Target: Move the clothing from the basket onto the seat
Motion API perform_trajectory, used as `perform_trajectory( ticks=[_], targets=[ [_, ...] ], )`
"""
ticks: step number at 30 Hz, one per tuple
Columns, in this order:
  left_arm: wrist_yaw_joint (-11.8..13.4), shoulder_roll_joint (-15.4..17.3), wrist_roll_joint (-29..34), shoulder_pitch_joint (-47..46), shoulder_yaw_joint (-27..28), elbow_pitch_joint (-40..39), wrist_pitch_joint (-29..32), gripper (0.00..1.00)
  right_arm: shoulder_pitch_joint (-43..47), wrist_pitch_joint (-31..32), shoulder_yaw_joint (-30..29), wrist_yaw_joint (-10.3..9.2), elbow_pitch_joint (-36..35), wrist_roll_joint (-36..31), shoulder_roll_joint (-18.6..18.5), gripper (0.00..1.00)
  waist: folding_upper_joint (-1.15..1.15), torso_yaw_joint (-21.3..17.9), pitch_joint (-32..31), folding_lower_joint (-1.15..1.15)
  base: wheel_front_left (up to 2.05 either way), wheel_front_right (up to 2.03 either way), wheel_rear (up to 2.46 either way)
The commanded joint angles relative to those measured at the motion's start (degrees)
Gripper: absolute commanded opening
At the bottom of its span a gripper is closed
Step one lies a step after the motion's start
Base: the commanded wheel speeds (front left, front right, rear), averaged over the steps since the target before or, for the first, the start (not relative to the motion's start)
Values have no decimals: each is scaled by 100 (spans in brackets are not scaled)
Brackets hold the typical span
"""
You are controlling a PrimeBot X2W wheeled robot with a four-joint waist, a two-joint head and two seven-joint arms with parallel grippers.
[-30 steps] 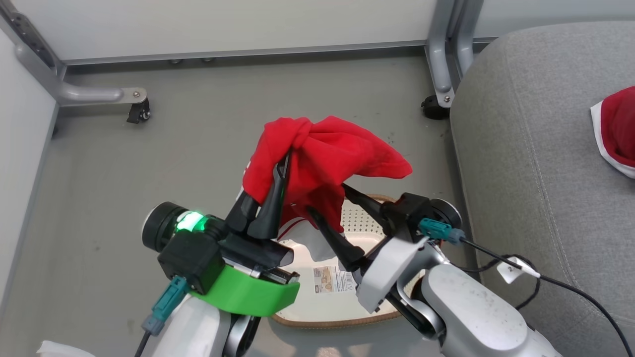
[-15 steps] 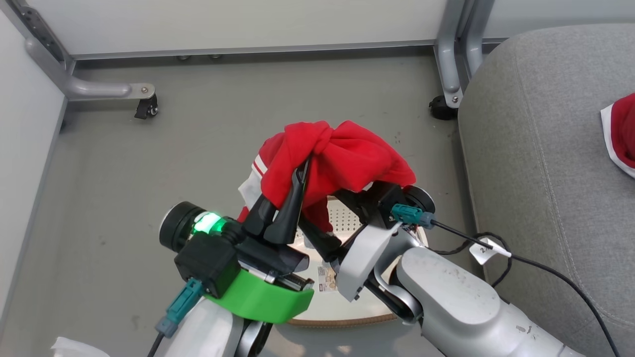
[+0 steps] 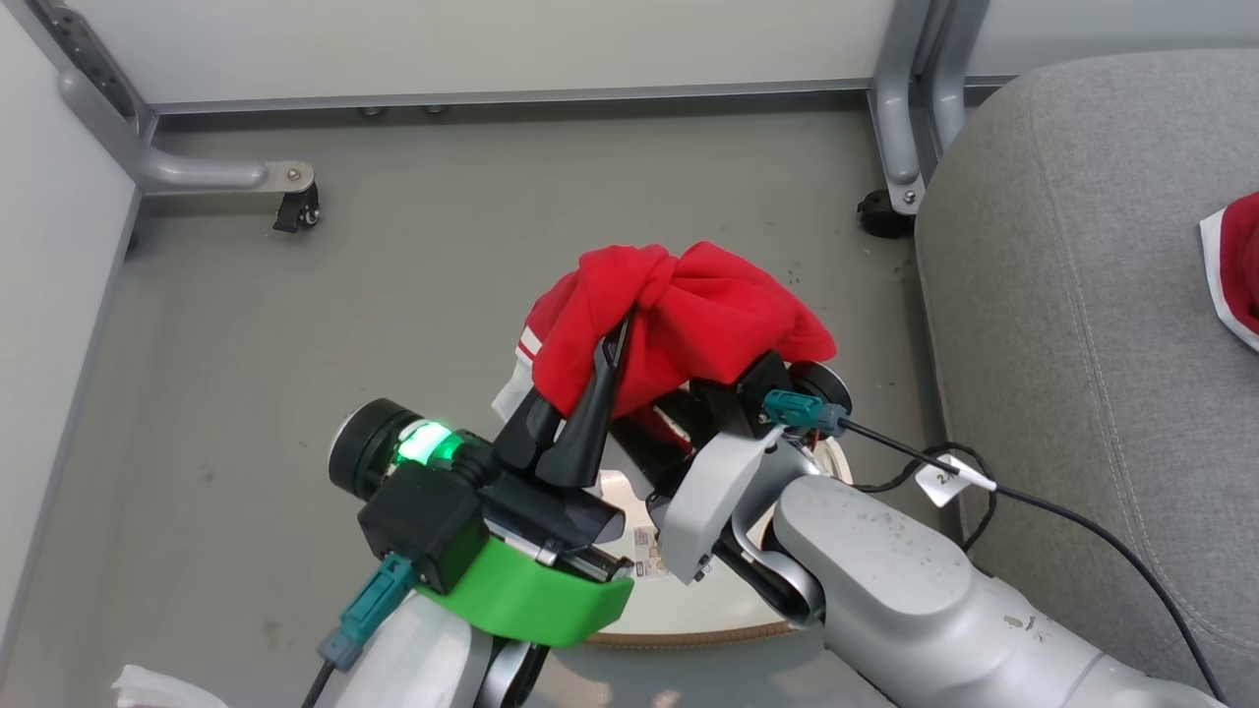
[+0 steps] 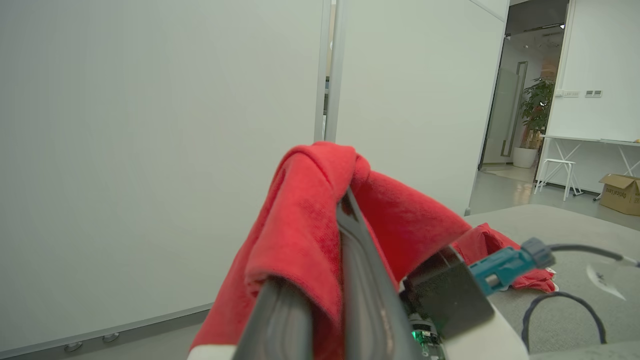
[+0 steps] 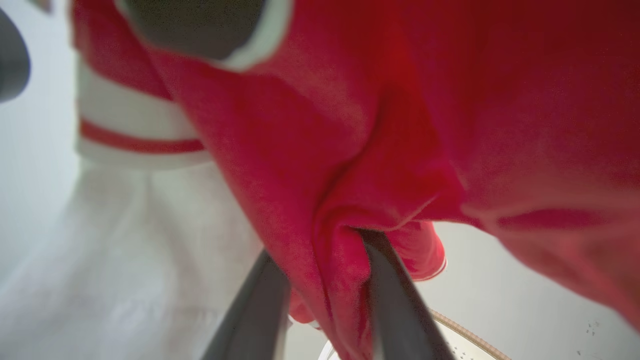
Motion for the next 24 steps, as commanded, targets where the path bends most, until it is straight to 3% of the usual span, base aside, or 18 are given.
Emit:
perform_trajectory(
  ticks=[1, 16, 18, 19, 24],
  targets=[
    [-33, 0, -62, -88, 28, -3, -1, 0, -85, -31, 33, -2, 47, 47, -5, 0, 0, -6, 0, 0, 0, 0, 0],
    [-19, -4, 36, -80, 103, 109, -1, 0, -214, -127, 182, -2, 134, 217, -71, 0, 0, -38, -13, 0, 0, 0, 0],
    [33, -4, 67, -80, 126, 121, -1, 50, -223, -132, 160, -2, 119, 214, -90, 0, 0, -34, -13, 0, 0, 0, 0],
    [57, -5, 93, -85, 137, 110, -1, 100, -226, -133, 144, -2, 108, 206, -95, 0, 0, -32, -13, 0, 0, 0, 0],
    [101, 73, 206, -58, 190, 190, 0, 100, -175, -123, -43, -2, -8, 92, -116, 0, 0, -13, -32, 0, 0, 0, 0]
  ],
)
